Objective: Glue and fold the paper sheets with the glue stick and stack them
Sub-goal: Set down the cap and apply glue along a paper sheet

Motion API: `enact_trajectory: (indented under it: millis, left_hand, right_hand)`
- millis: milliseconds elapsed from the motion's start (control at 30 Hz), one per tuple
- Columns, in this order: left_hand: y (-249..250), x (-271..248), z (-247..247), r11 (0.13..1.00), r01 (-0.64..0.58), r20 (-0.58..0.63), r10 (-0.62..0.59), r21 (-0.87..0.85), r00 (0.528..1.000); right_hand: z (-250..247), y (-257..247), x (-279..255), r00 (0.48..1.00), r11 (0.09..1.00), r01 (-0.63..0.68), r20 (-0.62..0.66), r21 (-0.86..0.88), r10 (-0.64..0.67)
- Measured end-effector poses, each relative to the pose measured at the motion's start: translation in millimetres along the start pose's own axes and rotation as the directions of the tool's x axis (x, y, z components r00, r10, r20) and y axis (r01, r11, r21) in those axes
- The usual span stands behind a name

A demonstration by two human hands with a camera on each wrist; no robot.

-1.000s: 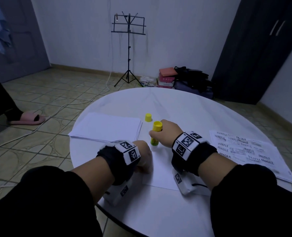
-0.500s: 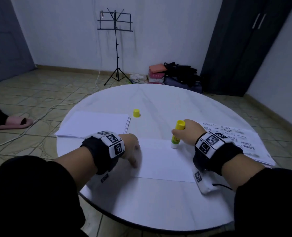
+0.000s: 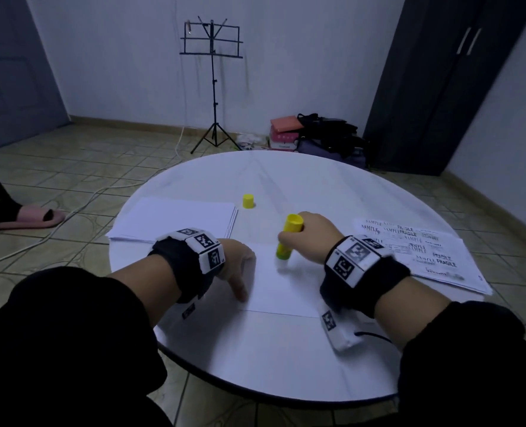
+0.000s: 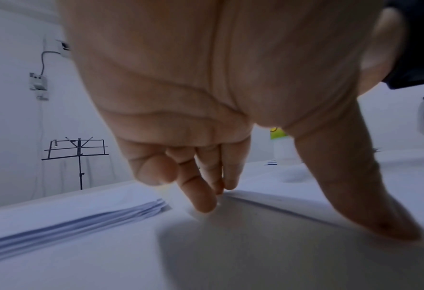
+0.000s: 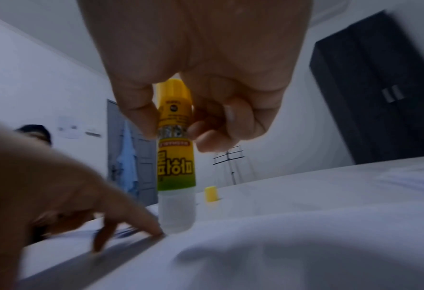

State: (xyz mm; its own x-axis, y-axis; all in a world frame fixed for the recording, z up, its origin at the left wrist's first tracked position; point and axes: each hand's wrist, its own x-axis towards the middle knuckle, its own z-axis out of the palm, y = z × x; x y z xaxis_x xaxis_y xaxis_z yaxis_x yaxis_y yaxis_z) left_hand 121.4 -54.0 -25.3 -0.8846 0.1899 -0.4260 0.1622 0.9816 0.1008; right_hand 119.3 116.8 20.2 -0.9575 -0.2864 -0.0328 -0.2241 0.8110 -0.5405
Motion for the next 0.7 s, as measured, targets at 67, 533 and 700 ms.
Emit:
enact_trajectory:
  millis: [67, 533, 700]
  left_hand:
    - [1, -3, 0, 1.000, -0.010, 0.005, 0.010, 0.000, 1.000]
    - [12, -12, -1, 0.998, 0.014, 0.038, -0.016, 0.066, 0.999]
    - [19, -11, -4, 0.992, 0.073, 0.050, -0.078, 0.104, 0.996]
  right_hand:
    - [16, -12, 1, 0.999, 0.999, 0.041, 0.023, -0.008, -0.040]
    - [31, -14, -33, 0.976, 0.980, 0.175, 0.146, -0.095, -0.160]
    - [13, 11, -48, 0.989, 0.989, 0.111, 0.106, -0.099, -0.101]
